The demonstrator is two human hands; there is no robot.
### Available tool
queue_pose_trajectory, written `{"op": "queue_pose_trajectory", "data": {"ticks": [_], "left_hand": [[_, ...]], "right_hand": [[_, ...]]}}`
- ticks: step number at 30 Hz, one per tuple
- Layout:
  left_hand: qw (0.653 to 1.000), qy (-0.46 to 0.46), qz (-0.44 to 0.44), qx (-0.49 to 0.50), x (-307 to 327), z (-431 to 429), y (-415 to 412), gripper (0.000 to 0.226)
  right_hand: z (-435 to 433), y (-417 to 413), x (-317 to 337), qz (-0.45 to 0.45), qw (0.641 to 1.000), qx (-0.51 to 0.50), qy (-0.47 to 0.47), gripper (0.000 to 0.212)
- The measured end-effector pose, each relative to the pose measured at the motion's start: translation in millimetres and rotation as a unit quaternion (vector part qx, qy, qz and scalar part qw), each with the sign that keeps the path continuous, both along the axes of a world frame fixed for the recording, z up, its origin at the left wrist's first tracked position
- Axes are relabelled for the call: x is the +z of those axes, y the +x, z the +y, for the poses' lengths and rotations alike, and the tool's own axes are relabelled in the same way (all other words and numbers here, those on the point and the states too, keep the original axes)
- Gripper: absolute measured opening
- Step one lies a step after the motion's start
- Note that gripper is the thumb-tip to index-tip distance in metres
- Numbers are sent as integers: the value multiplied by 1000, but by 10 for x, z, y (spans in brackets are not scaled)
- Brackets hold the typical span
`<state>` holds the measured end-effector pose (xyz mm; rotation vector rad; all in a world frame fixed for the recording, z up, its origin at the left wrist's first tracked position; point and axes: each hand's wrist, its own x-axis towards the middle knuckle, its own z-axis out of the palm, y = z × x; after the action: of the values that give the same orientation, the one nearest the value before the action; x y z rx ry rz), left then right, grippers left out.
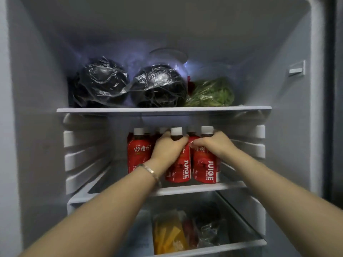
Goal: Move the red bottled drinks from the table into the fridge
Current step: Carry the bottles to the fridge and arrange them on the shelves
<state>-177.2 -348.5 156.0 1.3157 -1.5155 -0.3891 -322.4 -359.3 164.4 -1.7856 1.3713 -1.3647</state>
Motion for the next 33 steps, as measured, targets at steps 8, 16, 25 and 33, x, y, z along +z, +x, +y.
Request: {"op": "queue_pose_trajectory", "data": {"ticks": [8, 16, 25, 33], "left_hand": [[950, -14, -278, 143, -283, 136, 76, 81], [987, -28, -149, 55, -448, 17, -24, 32], [949, -34, -312, 10, -503, -91, 9, 19], [879, 111, -464, 9, -471, -254, -42, 56]], "right_hand": [[184, 59, -291, 244, 928, -256, -114, 81], [-107, -85, -319, 159, 961, -215, -75, 75], [-436, 61, -490, 180, 981, -67, -9, 34], [-210, -73, -486, 62, 983, -149, -83, 23]]}}
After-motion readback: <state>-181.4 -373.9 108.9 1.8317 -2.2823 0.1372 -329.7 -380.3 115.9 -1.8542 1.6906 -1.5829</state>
